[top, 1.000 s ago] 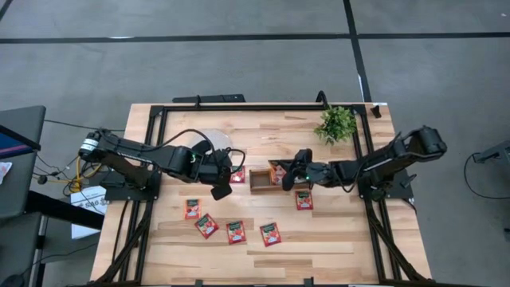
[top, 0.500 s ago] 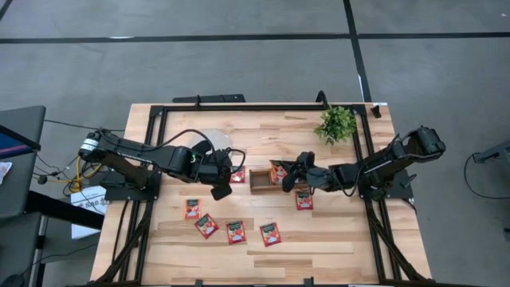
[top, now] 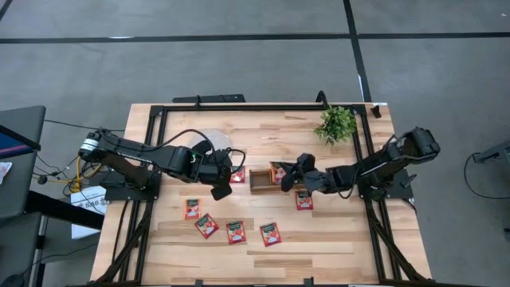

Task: Pick & Place Tea
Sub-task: Put the orange tea bag into the middle section of the wooden organizer

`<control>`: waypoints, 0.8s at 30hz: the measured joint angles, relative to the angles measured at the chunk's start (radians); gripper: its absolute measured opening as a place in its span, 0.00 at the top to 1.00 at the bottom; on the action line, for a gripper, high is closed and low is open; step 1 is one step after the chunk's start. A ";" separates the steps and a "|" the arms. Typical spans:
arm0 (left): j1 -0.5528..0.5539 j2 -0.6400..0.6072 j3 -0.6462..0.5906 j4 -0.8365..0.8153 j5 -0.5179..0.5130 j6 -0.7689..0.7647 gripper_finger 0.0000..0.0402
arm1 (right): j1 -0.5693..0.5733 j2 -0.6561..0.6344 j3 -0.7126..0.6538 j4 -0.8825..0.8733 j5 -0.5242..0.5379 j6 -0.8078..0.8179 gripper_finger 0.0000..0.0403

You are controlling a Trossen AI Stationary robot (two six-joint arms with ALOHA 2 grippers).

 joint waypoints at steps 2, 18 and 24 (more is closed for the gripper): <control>0.000 0.000 0.000 0.000 0.000 0.000 0.65 | 0.009 0.015 0.004 0.026 0.028 0.008 1.00; 0.000 0.000 0.000 0.000 -0.009 0.029 0.65 | -0.013 0.029 0.003 0.032 -0.001 0.007 1.00; 0.000 0.000 0.000 0.000 -0.010 0.029 0.65 | -0.016 0.029 0.003 0.024 -0.002 0.007 1.00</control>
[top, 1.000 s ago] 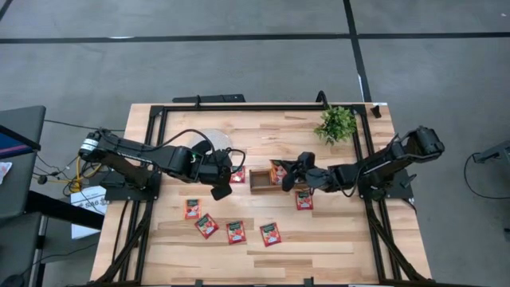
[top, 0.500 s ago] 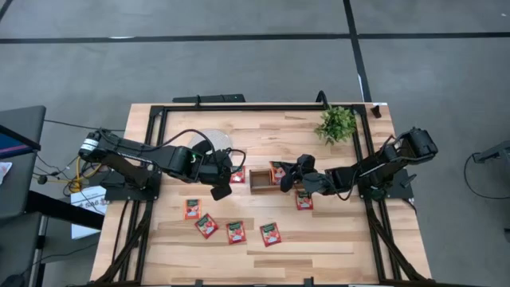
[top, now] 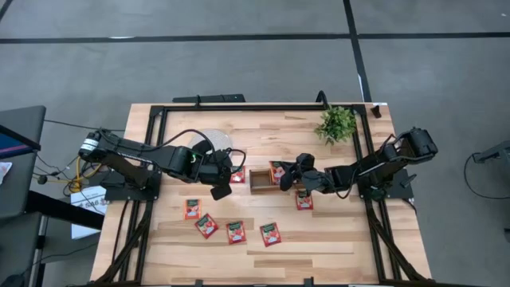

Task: Pick & Place Tea
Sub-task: Put the orange tea bag into the middle section of the wooden organizer

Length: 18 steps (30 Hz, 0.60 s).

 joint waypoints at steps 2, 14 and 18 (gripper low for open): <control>0.000 0.000 0.000 0.000 0.000 0.002 0.65 | 0.001 0.000 0.000 -0.007 -0.001 0.000 1.00; 0.000 0.000 0.000 0.000 -0.001 0.005 0.65 | -0.001 0.000 0.000 -0.007 -0.002 -0.004 0.96; 0.000 0.000 0.000 0.000 -0.001 0.006 0.65 | -0.001 0.000 0.000 -0.007 -0.002 -0.002 0.85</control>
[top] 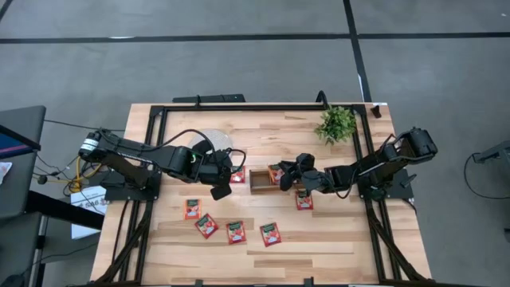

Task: Pick & Place Tea
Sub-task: Put the orange tea bag into the middle section of the wooden organizer

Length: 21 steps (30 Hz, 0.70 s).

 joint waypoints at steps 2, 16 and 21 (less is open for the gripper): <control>0.000 0.000 0.000 0.000 0.000 0.000 0.65 | 0.000 0.000 0.000 0.000 0.000 0.000 0.79; 0.000 0.000 0.000 -0.001 0.000 0.000 0.65 | 0.000 -0.060 0.003 0.000 0.000 -0.052 0.69; 0.000 0.000 0.000 -0.001 0.000 0.000 0.65 | -0.007 -0.105 0.004 -0.012 -0.037 -0.102 0.75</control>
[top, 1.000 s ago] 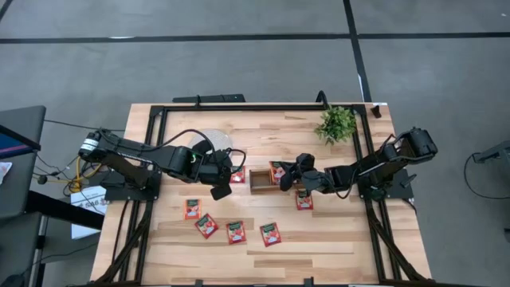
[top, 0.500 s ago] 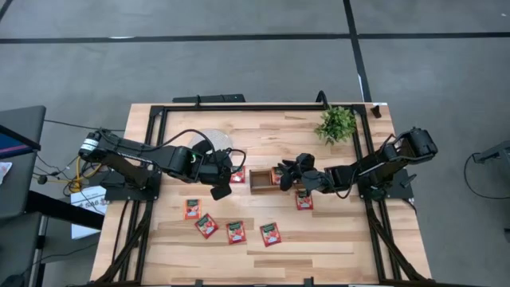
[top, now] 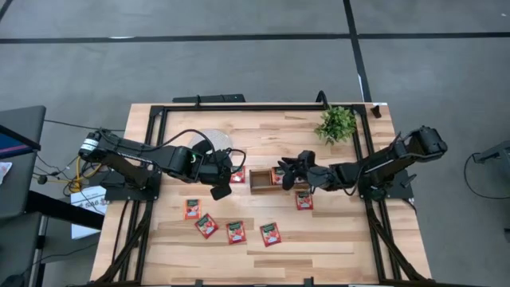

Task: Pick & Place Tea
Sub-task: Put the orange tea bag into the middle section of the wooden organizer

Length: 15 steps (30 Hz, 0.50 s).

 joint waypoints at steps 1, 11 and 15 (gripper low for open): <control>0.000 0.000 0.000 0.000 0.000 0.000 0.65 | -0.003 -0.005 0.000 -0.017 -0.029 0.000 0.77; 0.000 0.000 0.000 0.007 0.000 -0.004 0.65 | 0.008 0.004 0.039 -0.238 -0.283 0.049 0.99; 0.000 0.000 0.000 0.009 0.000 -0.006 0.65 | 0.006 0.004 0.085 -0.353 -0.273 0.050 0.97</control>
